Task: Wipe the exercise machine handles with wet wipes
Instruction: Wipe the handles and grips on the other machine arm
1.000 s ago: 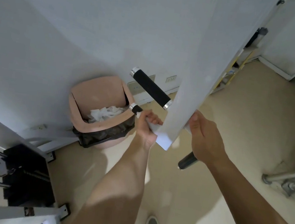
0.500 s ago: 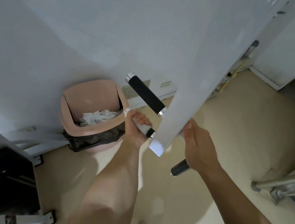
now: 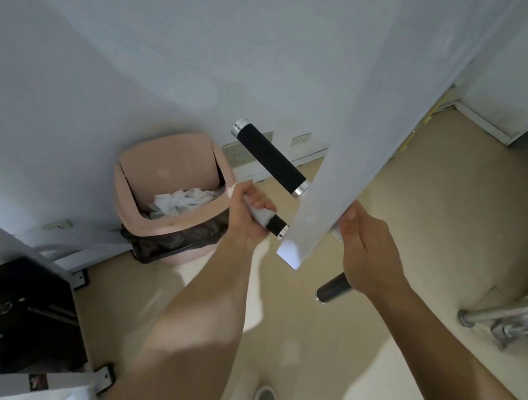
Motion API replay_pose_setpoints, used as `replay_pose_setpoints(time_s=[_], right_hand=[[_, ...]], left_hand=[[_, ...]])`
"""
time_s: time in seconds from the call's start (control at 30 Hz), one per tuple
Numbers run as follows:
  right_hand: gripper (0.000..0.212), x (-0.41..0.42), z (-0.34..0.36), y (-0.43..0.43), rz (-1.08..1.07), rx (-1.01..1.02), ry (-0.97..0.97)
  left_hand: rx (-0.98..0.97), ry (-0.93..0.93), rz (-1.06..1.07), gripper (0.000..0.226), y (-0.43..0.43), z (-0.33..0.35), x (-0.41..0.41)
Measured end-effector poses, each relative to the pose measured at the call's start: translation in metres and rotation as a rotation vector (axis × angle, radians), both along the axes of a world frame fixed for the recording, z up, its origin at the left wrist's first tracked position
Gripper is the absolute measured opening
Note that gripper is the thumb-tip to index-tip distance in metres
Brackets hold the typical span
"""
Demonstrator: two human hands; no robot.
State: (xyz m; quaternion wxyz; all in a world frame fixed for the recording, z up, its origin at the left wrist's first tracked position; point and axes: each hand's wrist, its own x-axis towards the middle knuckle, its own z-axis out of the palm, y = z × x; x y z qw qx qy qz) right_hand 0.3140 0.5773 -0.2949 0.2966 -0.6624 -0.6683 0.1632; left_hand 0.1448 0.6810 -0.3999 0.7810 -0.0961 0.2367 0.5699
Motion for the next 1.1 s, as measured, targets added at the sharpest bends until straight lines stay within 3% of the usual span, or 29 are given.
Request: replay_pose_setpoints(time_s=[0.13,0.23,0.37,0.5,0.7,0.77,0.9,0.97,1.03,1.1], right_hand=[[0.058,0.003,0.001,0.002,0.001,0.014,0.012],[0.057,0.002,0.002,0.002,-0.003,0.016,0.028],[0.058,0.004,0.001,0.005,-0.015,0.027,0.03],[0.066,0.009,-0.001,0.009,-0.014,0.047,0.031],[0.06,0.012,0.001,0.011,-0.01,0.04,0.104],[0.053,0.012,0.001,0.009,-0.009,0.004,0.198],[0.043,0.017,0.005,0.014,-0.002,-0.187,0.315],[0.044,0.018,0.018,0.017,0.038,-0.262,0.365],[0.038,0.019,0.032,0.028,0.022,-0.346,0.548],[0.03,0.02,0.047,0.042,0.041,-0.393,0.664]], left_hand=[[-0.058,0.13,-0.152,0.033,-0.018,0.003,0.02],[-0.097,0.442,-0.185,0.018,-0.019,0.007,0.012],[-0.114,0.785,-0.137,0.033,-0.032,-0.009,-0.005],[-0.12,0.902,-0.154,0.019,-0.046,-0.015,-0.016],[0.132,1.009,-0.167,0.022,-0.057,0.039,-0.035],[0.216,1.021,-0.16,0.009,-0.061,0.07,-0.04],[0.265,1.037,-0.092,0.006,-0.061,0.13,-0.056],[0.206,1.164,-0.101,0.008,-0.053,0.154,-0.069],[0.215,1.305,-0.104,0.012,-0.045,0.173,-0.081],[0.277,1.382,-0.066,0.003,-0.037,0.189,-0.089]])
